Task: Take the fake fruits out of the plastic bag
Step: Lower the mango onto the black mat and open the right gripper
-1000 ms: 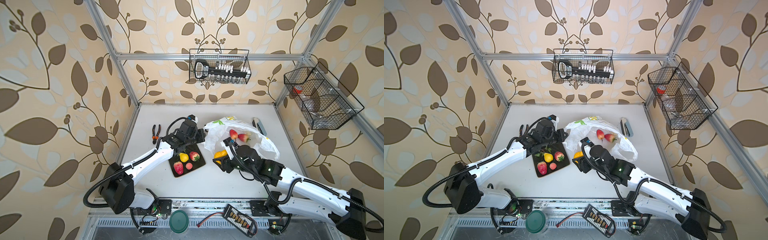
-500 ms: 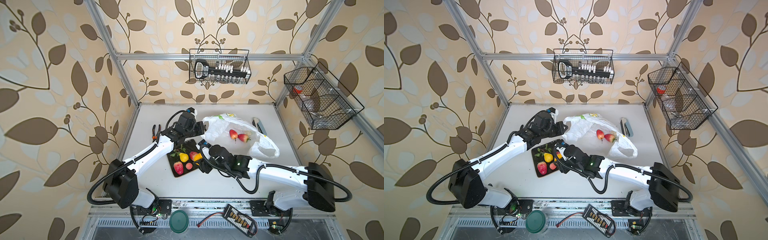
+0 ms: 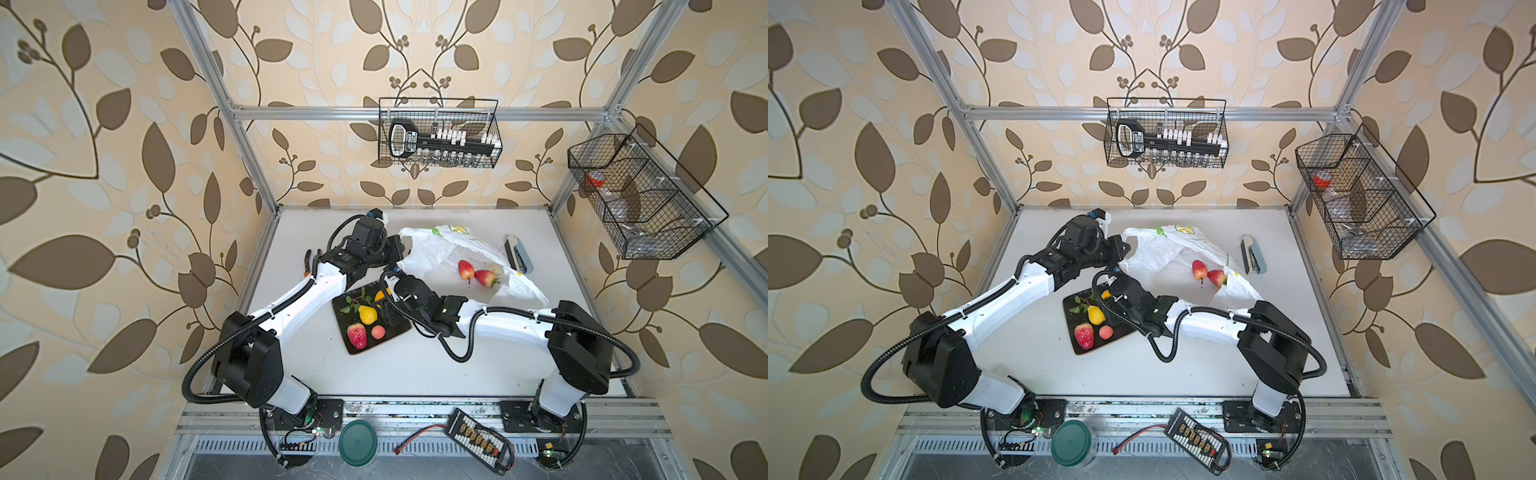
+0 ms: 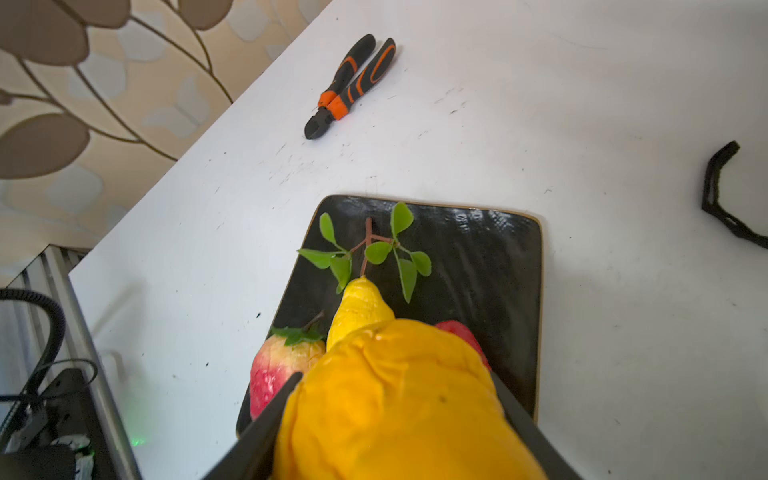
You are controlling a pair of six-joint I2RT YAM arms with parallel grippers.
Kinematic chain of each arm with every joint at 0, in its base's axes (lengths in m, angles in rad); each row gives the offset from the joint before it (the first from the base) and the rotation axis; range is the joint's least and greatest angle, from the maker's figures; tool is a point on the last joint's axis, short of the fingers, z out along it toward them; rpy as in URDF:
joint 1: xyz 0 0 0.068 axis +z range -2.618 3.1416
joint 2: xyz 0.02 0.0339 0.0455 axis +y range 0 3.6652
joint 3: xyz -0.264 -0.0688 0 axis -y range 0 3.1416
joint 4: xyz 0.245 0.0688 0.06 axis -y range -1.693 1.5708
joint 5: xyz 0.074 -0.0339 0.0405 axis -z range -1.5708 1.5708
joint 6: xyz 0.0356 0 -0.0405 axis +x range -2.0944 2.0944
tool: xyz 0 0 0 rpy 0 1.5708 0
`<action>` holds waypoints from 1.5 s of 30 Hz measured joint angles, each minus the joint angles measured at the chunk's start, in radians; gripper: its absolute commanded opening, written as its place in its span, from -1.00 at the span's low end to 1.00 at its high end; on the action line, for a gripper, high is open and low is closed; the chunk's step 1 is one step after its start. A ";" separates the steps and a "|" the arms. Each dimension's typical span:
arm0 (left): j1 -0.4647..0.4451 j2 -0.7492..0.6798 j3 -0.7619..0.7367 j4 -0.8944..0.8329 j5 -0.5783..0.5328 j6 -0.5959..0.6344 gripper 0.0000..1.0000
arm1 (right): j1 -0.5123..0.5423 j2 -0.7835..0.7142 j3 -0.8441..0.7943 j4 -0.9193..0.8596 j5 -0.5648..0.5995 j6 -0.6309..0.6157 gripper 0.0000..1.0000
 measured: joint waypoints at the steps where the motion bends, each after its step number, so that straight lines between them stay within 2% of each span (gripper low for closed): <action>1: 0.006 0.006 0.005 0.002 0.001 0.000 -1.00 | -0.003 0.016 0.011 0.004 0.002 0.005 -0.21; 18: 0.032 0.087 0.023 0.026 0.018 0.000 -1.00 | -0.071 0.287 0.171 0.024 0.034 0.025 -0.16; 21: 0.045 0.111 0.031 0.032 0.027 0.000 -1.00 | -0.078 0.324 0.199 0.026 0.039 0.026 -0.09; 26: 0.051 0.134 0.034 0.032 0.044 0.000 -1.00 | -0.080 0.365 0.219 0.039 0.041 0.025 0.19; 32: 0.051 0.137 0.038 0.030 0.054 0.000 -1.00 | -0.080 0.371 0.219 0.042 0.042 0.020 0.52; 39: 0.051 0.137 0.050 0.032 0.057 -0.002 -1.00 | -0.077 0.331 0.202 0.040 0.032 -0.002 0.64; 45: 0.051 0.130 0.061 0.027 0.075 -0.002 -1.00 | -0.068 0.208 0.090 0.030 0.040 -0.019 0.66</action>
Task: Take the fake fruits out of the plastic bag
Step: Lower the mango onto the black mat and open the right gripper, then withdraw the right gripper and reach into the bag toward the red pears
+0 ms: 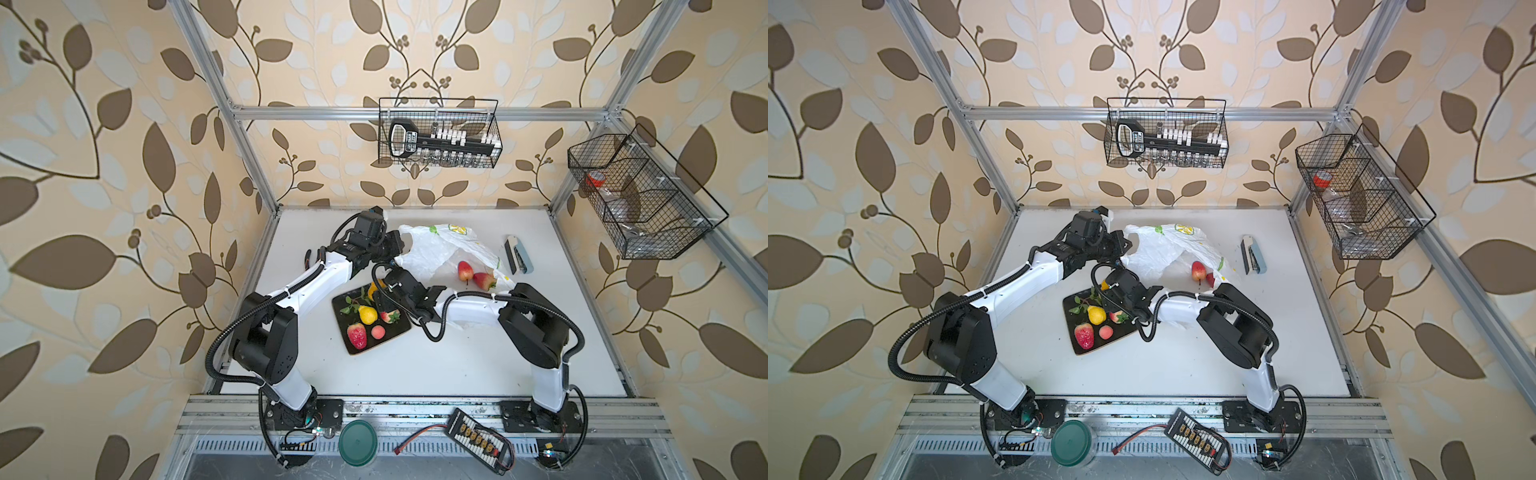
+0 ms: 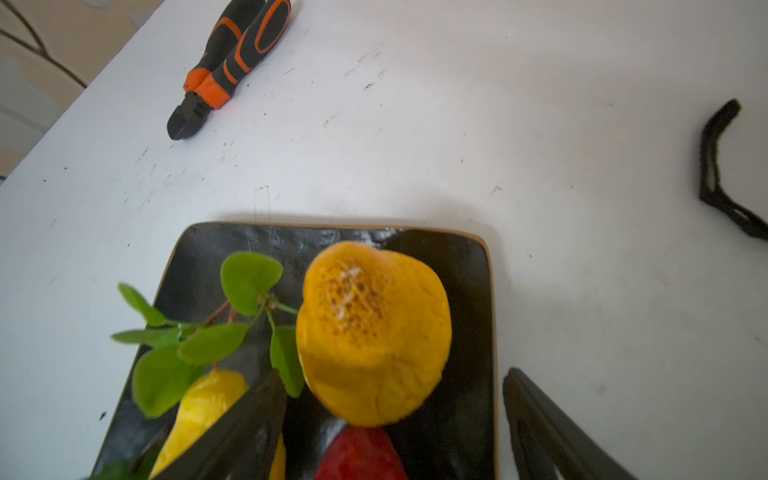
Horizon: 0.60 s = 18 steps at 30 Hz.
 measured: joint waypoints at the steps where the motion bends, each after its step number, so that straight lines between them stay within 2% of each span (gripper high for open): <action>1: 0.000 0.000 0.000 0.000 0.001 0.000 -1.00 | 0.014 -0.028 -0.022 0.009 0.002 -0.015 0.65; 7: 0.000 0.001 0.000 -0.002 0.000 0.000 -1.00 | 0.120 -0.242 -0.134 0.066 0.001 -0.082 0.59; 13: 0.000 0.001 0.000 -0.002 0.000 0.000 -1.00 | 0.146 -0.421 -0.269 0.075 0.013 -0.113 0.44; 18: 0.000 0.001 0.000 0.000 0.000 -0.002 -1.00 | 0.187 -0.585 -0.375 0.008 0.016 -0.117 0.28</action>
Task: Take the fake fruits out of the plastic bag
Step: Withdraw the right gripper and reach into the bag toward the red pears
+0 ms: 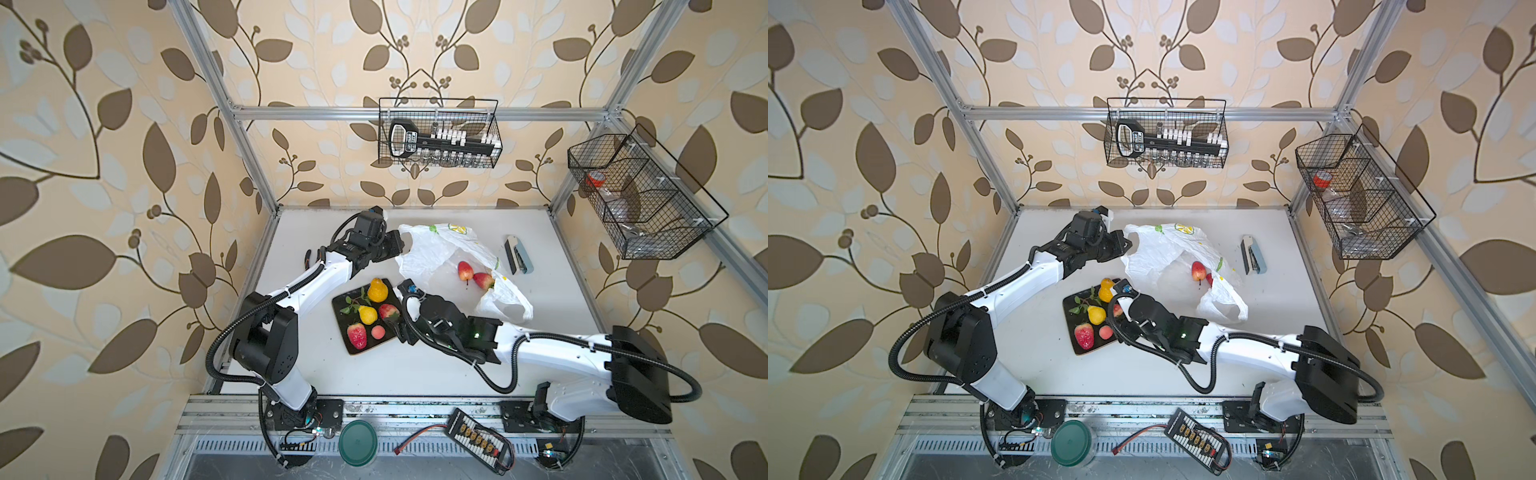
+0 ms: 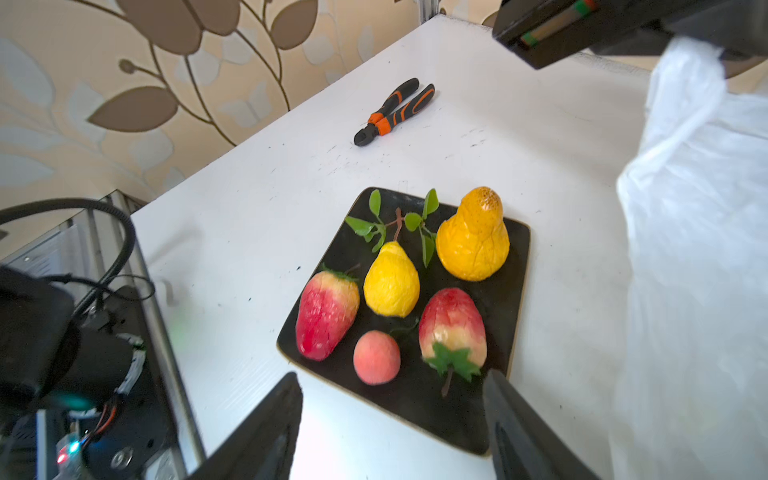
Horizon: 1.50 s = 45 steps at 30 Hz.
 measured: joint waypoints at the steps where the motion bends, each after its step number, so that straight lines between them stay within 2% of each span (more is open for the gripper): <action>1: 0.000 0.000 -0.001 0.002 0.000 0.000 -1.00 | 0.010 -0.040 -0.010 -0.027 0.000 0.002 0.24; 8: 0.000 -0.009 -0.031 0.025 0.005 -0.009 -1.00 | 0.032 -0.285 -0.011 -0.186 0.052 0.048 -0.04; 12: 0.000 -0.023 -0.061 0.038 0.014 -0.025 -1.00 | 0.011 -0.317 0.039 -0.306 0.108 0.081 -0.13; 19: -0.004 -0.076 -0.113 0.050 0.030 -0.050 -1.00 | -0.148 -0.267 0.165 -0.450 0.132 0.115 -0.22; 28: -0.067 -0.123 -0.157 0.064 0.026 -0.072 -1.00 | -0.332 -0.135 0.182 -0.496 0.086 0.135 -0.28; 36: -0.130 -0.165 -0.170 0.061 0.012 -0.084 -1.00 | -0.410 0.005 0.148 -0.480 0.079 0.163 -0.21; 41: -0.180 -0.204 -0.177 0.064 -0.008 -0.088 -1.00 | -0.510 0.017 0.057 -0.466 0.089 0.179 -0.14; 45: -0.214 -0.223 -0.197 0.066 -0.023 -0.097 -1.00 | -0.605 0.004 -0.004 -0.463 0.085 0.182 -0.01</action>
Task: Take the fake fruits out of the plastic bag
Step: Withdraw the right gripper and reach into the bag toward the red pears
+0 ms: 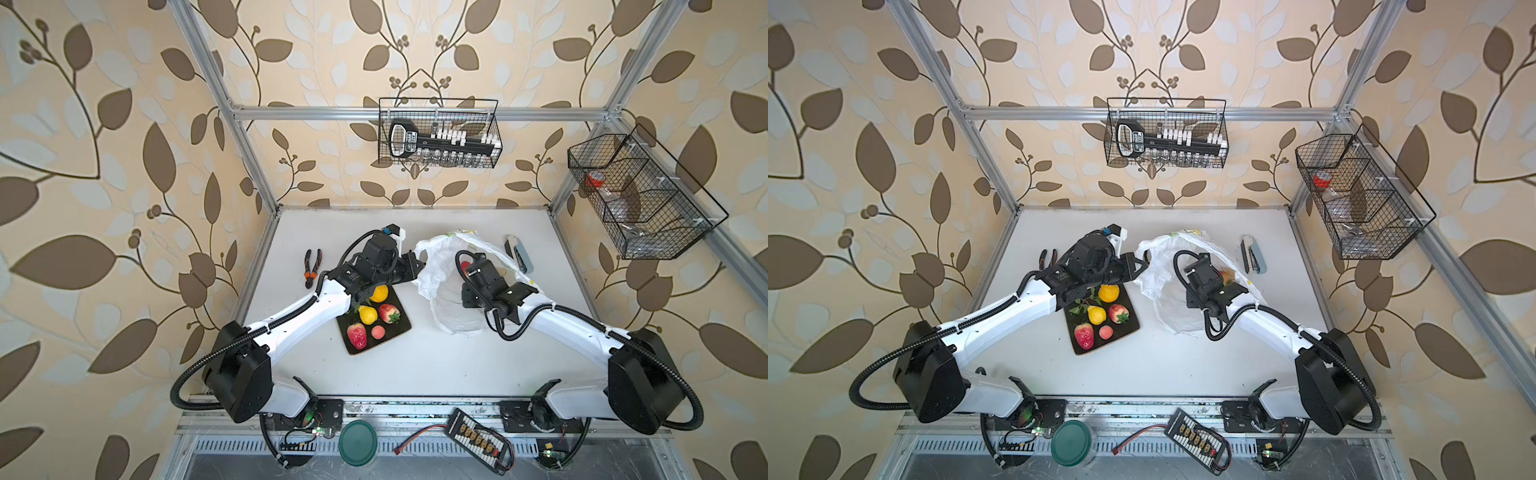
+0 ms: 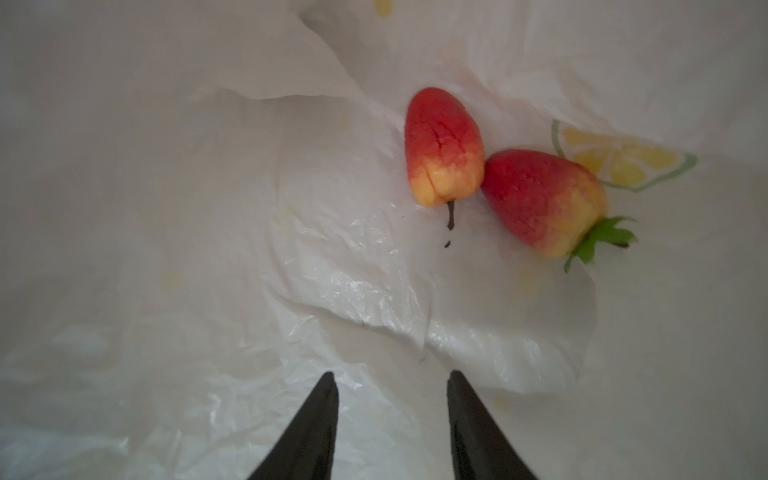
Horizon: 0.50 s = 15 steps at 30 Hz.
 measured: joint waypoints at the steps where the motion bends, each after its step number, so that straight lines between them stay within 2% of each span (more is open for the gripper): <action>1: -0.009 -0.003 -0.006 -0.001 -0.003 -0.003 -1.00 | -0.025 -0.005 -0.008 0.001 -0.005 -0.002 0.04; 5: -0.030 -0.006 -0.021 -0.004 -0.008 -0.007 -1.00 | -0.085 -0.009 -0.014 0.034 -0.023 -0.011 0.30; 15: -0.036 -0.006 -0.022 -0.003 -0.010 -0.008 -1.00 | -0.124 0.180 0.035 0.186 -0.041 0.037 0.48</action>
